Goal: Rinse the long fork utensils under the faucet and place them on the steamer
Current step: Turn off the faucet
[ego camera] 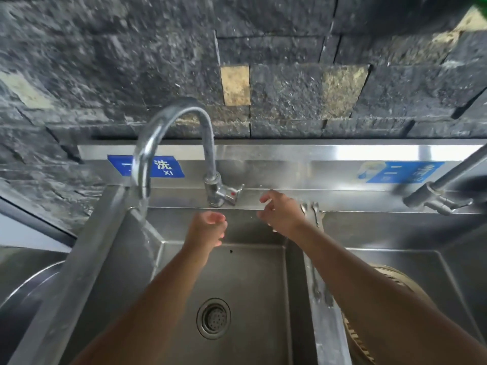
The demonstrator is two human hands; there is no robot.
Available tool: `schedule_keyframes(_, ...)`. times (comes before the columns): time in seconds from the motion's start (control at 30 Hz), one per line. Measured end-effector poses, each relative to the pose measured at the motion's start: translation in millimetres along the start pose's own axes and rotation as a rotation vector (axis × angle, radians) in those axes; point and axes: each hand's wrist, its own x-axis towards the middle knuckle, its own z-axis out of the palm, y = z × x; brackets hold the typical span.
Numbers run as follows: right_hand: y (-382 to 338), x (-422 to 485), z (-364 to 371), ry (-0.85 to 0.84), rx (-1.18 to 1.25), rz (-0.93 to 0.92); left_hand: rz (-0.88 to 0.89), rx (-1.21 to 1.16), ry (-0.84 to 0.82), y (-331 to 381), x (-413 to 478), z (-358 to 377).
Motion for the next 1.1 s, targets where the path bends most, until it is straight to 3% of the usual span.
schedule_keyframes(0.13, -24.5, 10.0, 27.0, 0.034, 0.167, 0.014, 0.215, 0.104, 0.1, 9.9, 34.0, -33.0)
schedule_keyframes(0.23, -31.3, 22.7, 45.7, 0.063, 0.242, 0.034, 0.414, 0.245, 0.098, 20.4, 51.8, -42.0)
schedule_keyframes(0.33, -34.0, 36.1, 57.0, 0.088, 0.345, 0.025, 0.512, 0.239, 0.02, 33.5, 63.6, -40.5)
schedule_keyframes(0.43, -35.7, 46.1, 66.6, 0.107, 0.515, 0.016, 0.532, 0.195, -0.063, 41.4, 69.5, -33.9)
schedule_keyframes(0.57, -37.8, 53.8, 77.8, 0.104, 0.59, -0.001, 0.583, 0.299, 0.028, 41.9, 69.8, -26.1)
schedule_keyframes(0.73, -35.8, 57.0, 85.6, 0.146, 0.629, 0.018, 0.569, 0.255, 0.033, 37.2, 74.6, -23.0)
schedule_keyframes(1.1, -53.9, 68.9, 84.4, 0.203, 0.285, 0.05, 0.529, 0.253, 0.057, 36.8, 79.7, -23.1)
